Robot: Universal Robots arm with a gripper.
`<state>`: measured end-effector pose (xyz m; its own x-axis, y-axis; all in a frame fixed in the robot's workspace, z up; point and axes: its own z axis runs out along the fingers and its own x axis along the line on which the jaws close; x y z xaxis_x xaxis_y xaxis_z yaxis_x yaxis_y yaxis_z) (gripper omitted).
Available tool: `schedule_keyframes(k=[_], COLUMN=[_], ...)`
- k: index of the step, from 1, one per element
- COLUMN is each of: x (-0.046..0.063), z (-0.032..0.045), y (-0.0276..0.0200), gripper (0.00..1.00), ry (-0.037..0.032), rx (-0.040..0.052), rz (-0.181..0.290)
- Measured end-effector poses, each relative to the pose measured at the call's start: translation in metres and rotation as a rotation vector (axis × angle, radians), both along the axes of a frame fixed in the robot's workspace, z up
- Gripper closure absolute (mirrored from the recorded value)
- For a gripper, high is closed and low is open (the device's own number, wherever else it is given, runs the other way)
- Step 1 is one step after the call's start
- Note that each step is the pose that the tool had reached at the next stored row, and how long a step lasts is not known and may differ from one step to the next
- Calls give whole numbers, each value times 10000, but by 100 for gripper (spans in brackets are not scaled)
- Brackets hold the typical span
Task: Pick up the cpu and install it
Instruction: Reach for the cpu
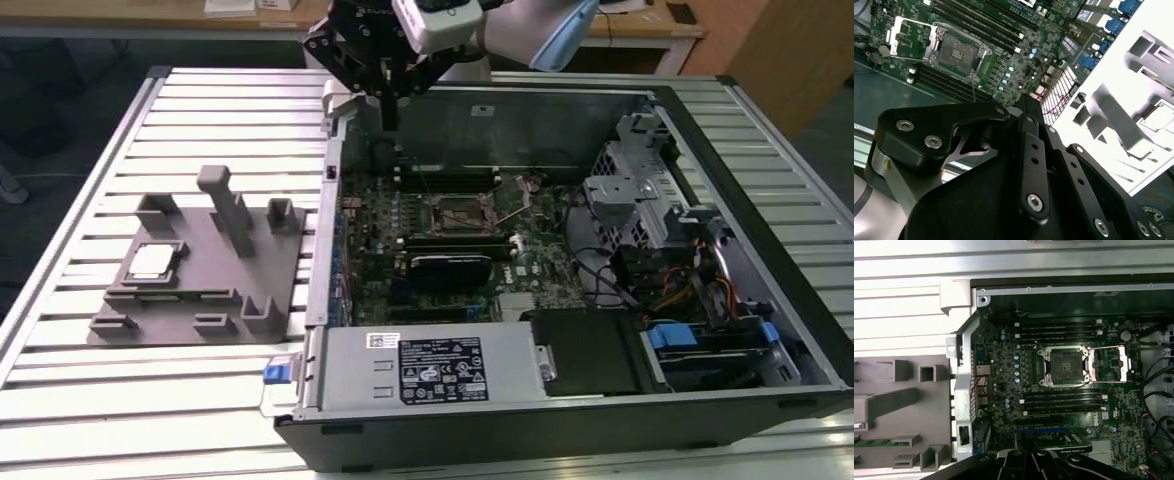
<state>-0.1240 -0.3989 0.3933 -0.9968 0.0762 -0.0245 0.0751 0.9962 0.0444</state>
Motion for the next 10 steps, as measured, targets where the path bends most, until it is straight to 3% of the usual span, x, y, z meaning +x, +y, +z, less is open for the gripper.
schedule_keyframes(k=[10], x=[-64], z=[0], y=[0], gripper=[89], ry=[0], rx=[-1], rz=[0])
